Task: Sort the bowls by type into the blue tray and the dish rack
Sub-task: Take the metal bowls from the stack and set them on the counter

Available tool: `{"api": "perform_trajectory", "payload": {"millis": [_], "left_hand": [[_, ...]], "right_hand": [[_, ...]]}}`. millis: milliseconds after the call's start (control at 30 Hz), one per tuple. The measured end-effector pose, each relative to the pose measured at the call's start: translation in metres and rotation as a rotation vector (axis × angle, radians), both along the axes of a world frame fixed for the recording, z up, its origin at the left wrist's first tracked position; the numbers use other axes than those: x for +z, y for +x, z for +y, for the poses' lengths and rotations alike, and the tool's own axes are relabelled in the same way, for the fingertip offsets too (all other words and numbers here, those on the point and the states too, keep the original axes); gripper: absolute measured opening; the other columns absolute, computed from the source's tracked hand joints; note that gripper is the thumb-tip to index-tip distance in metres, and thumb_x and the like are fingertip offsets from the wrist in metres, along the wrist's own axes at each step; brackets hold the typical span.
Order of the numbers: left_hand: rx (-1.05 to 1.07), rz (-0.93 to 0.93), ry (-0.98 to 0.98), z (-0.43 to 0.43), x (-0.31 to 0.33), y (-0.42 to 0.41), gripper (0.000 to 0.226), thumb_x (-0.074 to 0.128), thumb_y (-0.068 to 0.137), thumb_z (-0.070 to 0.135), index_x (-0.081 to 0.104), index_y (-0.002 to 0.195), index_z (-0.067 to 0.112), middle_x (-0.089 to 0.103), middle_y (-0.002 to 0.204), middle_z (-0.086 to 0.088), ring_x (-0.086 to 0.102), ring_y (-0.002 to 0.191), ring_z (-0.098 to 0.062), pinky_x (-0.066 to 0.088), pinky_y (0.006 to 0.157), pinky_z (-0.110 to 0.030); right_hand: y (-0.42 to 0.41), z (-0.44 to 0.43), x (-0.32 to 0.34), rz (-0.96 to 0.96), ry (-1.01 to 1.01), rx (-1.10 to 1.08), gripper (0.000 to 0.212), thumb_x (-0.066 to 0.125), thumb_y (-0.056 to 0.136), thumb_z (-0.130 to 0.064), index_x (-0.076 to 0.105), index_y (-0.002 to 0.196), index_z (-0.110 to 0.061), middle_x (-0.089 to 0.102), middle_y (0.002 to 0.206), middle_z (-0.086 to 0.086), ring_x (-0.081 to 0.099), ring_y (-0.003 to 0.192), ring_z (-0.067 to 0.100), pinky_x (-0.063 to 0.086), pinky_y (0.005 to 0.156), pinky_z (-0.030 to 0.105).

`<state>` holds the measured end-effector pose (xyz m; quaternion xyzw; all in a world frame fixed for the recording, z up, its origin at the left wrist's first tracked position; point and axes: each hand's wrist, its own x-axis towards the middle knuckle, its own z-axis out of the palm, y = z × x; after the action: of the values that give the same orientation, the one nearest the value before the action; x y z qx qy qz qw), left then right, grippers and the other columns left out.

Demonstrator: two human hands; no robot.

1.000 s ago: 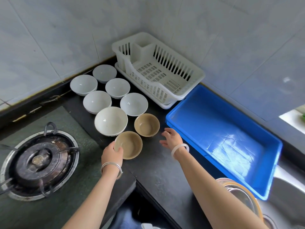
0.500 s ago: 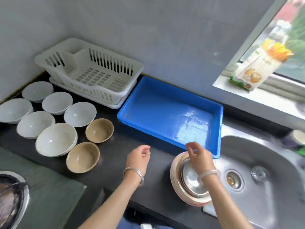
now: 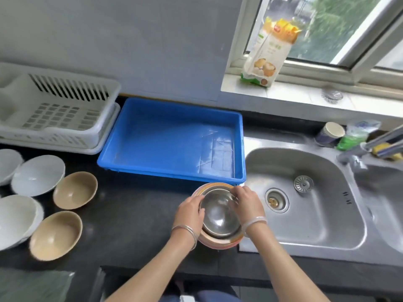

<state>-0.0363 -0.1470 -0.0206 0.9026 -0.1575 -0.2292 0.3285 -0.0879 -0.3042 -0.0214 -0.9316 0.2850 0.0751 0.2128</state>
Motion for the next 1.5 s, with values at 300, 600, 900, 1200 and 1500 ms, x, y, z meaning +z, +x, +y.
{"api": "perform_trajectory", "payload": {"millis": [300, 600, 900, 1200, 1500], "left_hand": [[0.051, 0.025, 0.036, -0.006, 0.004, 0.000, 0.043, 0.029, 0.094, 0.009, 0.053, 0.128, 0.022, 0.058, 0.125, -0.005, 0.055, 0.111, -0.023, 0.045, 0.094, -0.029], [0.089, 0.060, -0.011, -0.016, 0.008, 0.008, 0.026, 0.055, 0.089, 0.012, 0.061, 0.113, 0.015, 0.060, 0.108, -0.004, 0.058, 0.095, -0.016, 0.048, 0.085, -0.025], [0.158, 0.112, 0.000, -0.018, 0.005, 0.003, 0.010, 0.060, 0.086, 0.013, 0.055, 0.090, 0.021, 0.054, 0.097, 0.005, 0.057, 0.085, -0.012, 0.044, 0.072, -0.020], [0.272, 0.117, -0.105, -0.010, 0.008, 0.000, 0.010, 0.059, 0.085, 0.010, 0.054, 0.081, 0.017, 0.061, 0.083, 0.002, 0.057, 0.073, -0.008, 0.041, 0.058, -0.014], [0.533, 0.142, -0.290, 0.030, 0.026, 0.010, 0.012, 0.063, 0.082, 0.007, 0.056, 0.080, 0.018, 0.065, 0.085, -0.003, 0.066, 0.080, -0.019, 0.059, 0.068, -0.035]], "right_hand": [[-0.014, -0.019, 0.004, -0.028, 0.093, -0.087, 0.017, 0.054, 0.088, -0.025, 0.039, 0.082, -0.024, 0.066, 0.084, 0.008, 0.050, 0.068, 0.027, 0.033, 0.061, 0.028], [-0.034, -0.041, 0.021, -0.171, 0.203, -0.259, 0.017, 0.061, 0.085, -0.025, 0.046, 0.079, -0.021, 0.061, 0.074, -0.002, 0.058, 0.077, 0.030, 0.037, 0.063, 0.031], [-0.043, -0.039, 0.021, -0.235, 0.282, -0.309, 0.022, 0.065, 0.082, -0.018, 0.046, 0.073, -0.025, 0.062, 0.074, -0.003, 0.062, 0.072, 0.029, 0.054, 0.071, 0.043], [-0.040, -0.047, 0.023, -0.306, 0.412, -0.329, 0.015, 0.065, 0.083, -0.015, 0.057, 0.079, -0.027, 0.069, 0.082, 0.005, 0.064, 0.052, 0.019, 0.058, 0.056, 0.038], [-0.009, -0.039, 0.042, -0.372, 0.517, -0.239, 0.013, 0.062, 0.084, -0.014, 0.063, 0.095, -0.021, 0.069, 0.080, 0.004, 0.064, 0.045, 0.010, 0.058, 0.053, 0.032]]}}
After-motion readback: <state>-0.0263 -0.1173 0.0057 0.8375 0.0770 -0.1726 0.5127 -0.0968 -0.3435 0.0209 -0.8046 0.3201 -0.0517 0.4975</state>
